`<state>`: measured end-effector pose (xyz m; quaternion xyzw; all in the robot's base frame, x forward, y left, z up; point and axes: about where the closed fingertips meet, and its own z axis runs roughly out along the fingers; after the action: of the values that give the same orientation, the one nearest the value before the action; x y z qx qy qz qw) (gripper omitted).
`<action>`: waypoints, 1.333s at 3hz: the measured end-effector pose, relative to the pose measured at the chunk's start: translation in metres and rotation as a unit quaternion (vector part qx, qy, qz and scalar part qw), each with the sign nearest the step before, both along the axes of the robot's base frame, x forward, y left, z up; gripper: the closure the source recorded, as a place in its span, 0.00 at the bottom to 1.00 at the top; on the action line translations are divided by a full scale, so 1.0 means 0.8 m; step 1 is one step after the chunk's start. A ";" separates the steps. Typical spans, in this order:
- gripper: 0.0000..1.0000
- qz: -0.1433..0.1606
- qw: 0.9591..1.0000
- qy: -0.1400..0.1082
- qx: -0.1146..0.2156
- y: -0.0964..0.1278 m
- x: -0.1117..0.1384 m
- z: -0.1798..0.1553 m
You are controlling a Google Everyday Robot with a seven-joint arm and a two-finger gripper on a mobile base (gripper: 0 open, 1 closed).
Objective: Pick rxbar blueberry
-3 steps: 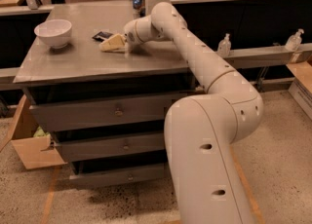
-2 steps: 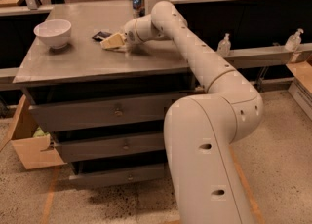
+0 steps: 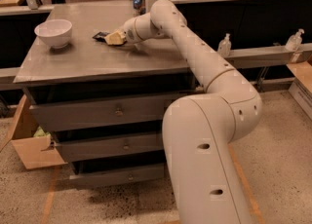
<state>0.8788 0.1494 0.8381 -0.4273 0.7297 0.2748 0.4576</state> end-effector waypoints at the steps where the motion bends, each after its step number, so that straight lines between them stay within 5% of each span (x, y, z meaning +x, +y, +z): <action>1: 1.00 0.000 1.000 0.000 0.000 0.000 0.000 0.000; 2: 1.00 0.004 0.999 -0.034 -0.010 -0.017 -0.016 0.034; 3: 1.00 0.005 0.991 -0.132 -0.032 -0.074 -0.064 0.121; 4: 1.00 0.027 0.974 -0.217 -0.061 -0.107 -0.141 0.202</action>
Offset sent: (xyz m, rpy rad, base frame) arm -0.1658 -0.1105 0.2143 -0.1558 -0.5536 0.0437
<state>0.7660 0.0635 0.9994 -0.5239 0.6166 0.1427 0.5701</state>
